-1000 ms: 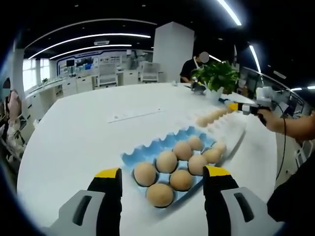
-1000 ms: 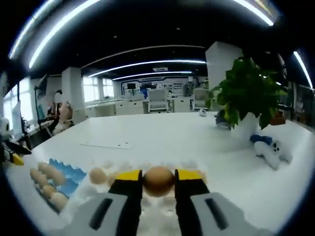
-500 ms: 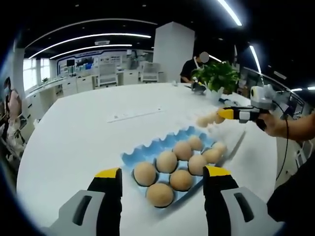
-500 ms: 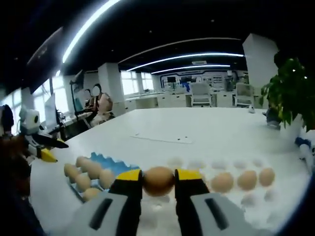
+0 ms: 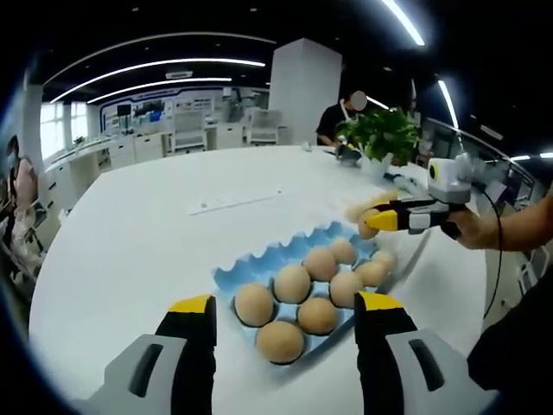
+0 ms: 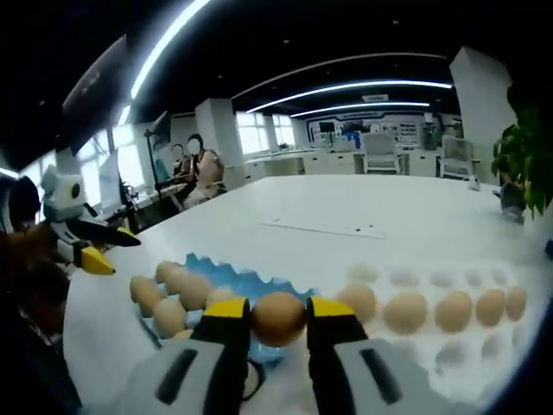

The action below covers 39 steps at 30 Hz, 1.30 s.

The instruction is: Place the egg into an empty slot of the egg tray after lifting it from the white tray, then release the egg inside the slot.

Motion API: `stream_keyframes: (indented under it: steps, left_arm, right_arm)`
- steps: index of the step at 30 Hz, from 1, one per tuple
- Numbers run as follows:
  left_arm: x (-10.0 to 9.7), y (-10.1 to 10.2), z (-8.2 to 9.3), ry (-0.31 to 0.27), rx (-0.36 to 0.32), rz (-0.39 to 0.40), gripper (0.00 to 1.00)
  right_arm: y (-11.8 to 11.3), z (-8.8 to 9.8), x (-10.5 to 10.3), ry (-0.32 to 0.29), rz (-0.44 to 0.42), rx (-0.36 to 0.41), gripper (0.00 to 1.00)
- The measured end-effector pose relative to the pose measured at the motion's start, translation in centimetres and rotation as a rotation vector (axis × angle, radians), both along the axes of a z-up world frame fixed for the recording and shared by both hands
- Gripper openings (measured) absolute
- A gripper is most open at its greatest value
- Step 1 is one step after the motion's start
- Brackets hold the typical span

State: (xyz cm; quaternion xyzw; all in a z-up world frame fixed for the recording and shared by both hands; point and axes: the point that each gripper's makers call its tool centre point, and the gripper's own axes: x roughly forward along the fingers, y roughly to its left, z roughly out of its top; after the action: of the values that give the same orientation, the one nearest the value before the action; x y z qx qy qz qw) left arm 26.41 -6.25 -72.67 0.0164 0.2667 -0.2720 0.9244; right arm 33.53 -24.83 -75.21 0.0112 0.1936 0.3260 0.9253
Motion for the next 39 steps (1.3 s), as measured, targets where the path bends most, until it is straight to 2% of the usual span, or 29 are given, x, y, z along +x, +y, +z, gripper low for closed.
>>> stream_keyframes:
  steps: [11, 20, 23, 29, 39]
  left_arm:
    - [0.1, 0.4, -0.1, 0.003, 0.001, 0.007, 0.64]
    - [0.1, 0.3, 0.0, 0.002, -0.005, 0.009, 0.64]
    - [0.2, 0.3, 0.1, -0.002, -0.005, 0.009, 0.63]
    - [0.2, 0.2, 0.0, 0.002, -0.003, 0.006, 0.63]
    - [0.2, 0.1, 0.1, -0.001, -0.002, 0.004, 0.63]
  right_arm:
    - [1.4, -1.9, -0.1, 0.03, 0.058, -0.039, 0.25]
    - [1.6, -2.8, -0.1, 0.042, 0.084, -0.062, 0.25]
    - [1.6, -2.6, -0.2, 0.038, 0.088, -0.057, 0.25]
    - [1.7, -2.7, -0.2, -0.001, 0.138, -0.104, 0.26]
    - [1.9, -2.8, -0.1, -0.003, 0.156, -0.12, 0.26]
